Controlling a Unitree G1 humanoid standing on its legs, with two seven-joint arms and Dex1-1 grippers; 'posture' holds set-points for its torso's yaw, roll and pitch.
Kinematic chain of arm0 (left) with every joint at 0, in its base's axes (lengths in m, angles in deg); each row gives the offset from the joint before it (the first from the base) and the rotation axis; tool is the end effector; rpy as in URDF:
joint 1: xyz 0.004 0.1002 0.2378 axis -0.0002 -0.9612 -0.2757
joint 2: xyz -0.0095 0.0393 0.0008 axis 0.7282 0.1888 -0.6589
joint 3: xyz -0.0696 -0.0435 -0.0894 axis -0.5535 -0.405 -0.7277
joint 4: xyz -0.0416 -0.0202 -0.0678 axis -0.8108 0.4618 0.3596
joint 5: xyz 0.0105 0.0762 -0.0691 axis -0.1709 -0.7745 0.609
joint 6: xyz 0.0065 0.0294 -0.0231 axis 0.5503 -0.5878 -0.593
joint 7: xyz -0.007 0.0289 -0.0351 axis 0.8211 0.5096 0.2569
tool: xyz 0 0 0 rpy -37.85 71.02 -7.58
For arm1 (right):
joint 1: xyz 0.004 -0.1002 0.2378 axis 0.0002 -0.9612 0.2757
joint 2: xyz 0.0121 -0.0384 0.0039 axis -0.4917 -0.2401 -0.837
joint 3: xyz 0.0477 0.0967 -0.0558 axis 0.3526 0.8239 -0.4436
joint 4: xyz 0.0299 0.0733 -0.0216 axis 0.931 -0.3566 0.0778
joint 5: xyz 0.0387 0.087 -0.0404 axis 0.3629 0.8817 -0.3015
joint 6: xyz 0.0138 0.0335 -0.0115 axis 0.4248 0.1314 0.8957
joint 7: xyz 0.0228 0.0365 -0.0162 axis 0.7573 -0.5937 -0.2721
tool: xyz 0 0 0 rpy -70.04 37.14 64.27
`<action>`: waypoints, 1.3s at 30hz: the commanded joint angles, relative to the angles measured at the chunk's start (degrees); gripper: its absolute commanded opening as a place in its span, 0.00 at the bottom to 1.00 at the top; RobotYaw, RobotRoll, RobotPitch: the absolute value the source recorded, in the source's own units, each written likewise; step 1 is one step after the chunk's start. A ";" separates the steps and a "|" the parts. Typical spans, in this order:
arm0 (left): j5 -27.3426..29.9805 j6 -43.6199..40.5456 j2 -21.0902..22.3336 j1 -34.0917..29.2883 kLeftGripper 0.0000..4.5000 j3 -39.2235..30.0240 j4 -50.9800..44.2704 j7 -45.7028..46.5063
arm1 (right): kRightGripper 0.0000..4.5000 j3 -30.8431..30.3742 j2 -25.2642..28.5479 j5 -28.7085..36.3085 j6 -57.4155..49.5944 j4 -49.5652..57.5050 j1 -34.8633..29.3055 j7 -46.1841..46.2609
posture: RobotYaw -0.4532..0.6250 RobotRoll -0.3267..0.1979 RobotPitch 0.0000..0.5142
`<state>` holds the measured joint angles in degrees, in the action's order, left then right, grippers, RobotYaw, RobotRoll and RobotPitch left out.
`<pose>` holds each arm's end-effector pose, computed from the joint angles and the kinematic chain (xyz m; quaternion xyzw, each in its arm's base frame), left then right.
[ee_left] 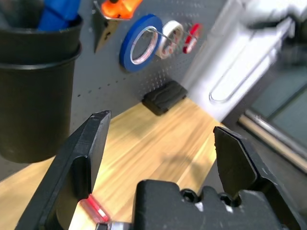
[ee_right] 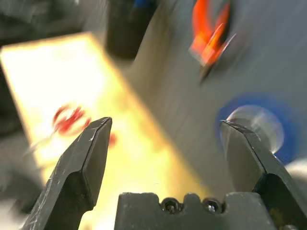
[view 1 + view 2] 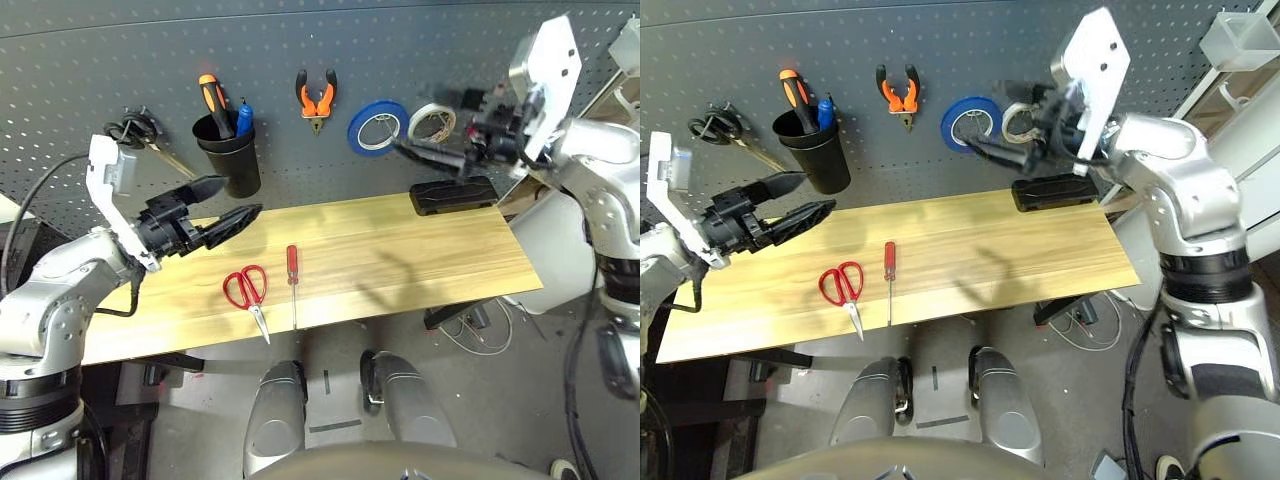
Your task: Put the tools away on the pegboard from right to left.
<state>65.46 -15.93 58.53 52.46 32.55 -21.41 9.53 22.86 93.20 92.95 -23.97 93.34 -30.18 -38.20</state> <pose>0.2175 0.2691 0.1561 -0.0303 0.0350 -0.3840 0.9222 0.2725 -0.2290 0.2036 -0.1710 0.0401 0.5221 0.8346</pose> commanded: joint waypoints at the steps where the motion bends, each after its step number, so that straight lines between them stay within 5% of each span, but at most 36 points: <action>1: -5.59 0.52 -2.32 -1.89 1.00 4.74 0.06 4.43 | 0.99 -2.69 0.91 -3.63 4.83 0.74 -5.49 -2.09 | 0.40 0.62 0.29; 7: -12.74 -2.41 -8.90 -2.54 1.00 15.06 2.73 11.00 | 0.99 -4.14 -0.32 -7.24 13.13 -1.80 -15.15 -4.41 | 0.40 0.62 0.33; 19: -27.70 0.49 -22.21 7.27 1.00 19.02 29.38 25.31 | 0.99 -6.91 -2.69 -15.30 27.43 -8.31 -21.62 -5.19 | 0.31 0.62 0.42; 37: -39.57 8.54 -29.17 13.14 1.00 19.25 47.98 33.15 | 0.99 -6.48 -5.50 -15.53 23.29 -1.21 -25.35 -0.38 | 0.24 0.62 0.60; 39: -40.51 9.81 -29.52 13.32 0.91 19.54 49.92 33.03 | 1.00 -6.37 -5.68 -15.31 22.40 -0.37 -25.12 0.13 | 0.23 0.62 0.60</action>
<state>26.08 -6.98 29.50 66.12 51.23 26.32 42.50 15.63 87.32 77.04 -0.56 91.70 -54.54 -38.45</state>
